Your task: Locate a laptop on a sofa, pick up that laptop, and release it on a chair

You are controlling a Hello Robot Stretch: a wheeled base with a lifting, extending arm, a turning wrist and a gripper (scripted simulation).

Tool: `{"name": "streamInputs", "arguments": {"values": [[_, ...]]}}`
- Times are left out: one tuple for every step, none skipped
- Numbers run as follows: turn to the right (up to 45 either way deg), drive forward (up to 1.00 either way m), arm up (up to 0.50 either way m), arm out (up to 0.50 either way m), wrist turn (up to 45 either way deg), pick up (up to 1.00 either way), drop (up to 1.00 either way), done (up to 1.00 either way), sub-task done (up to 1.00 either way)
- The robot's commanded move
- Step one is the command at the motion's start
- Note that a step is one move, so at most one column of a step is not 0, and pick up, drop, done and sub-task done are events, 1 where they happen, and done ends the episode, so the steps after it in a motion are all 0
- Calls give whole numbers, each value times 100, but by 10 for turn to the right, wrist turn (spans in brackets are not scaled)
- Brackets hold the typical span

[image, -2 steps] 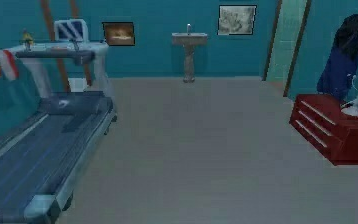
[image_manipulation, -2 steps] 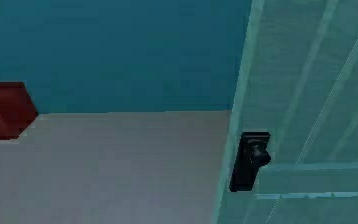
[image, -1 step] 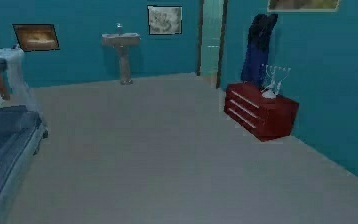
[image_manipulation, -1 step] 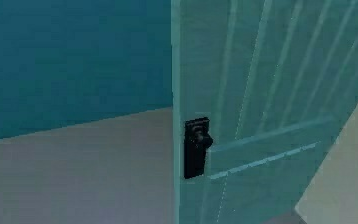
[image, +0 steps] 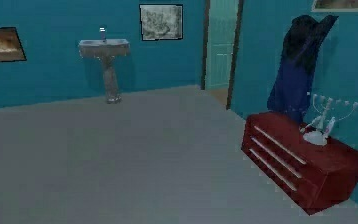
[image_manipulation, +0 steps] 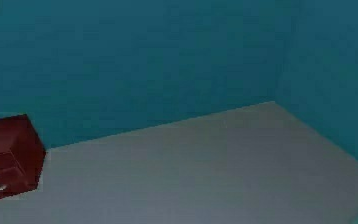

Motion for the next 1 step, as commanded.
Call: {"name": "streamInputs", "arguments": {"values": [[0,100,0,0,0,0,0,0,0]]}}
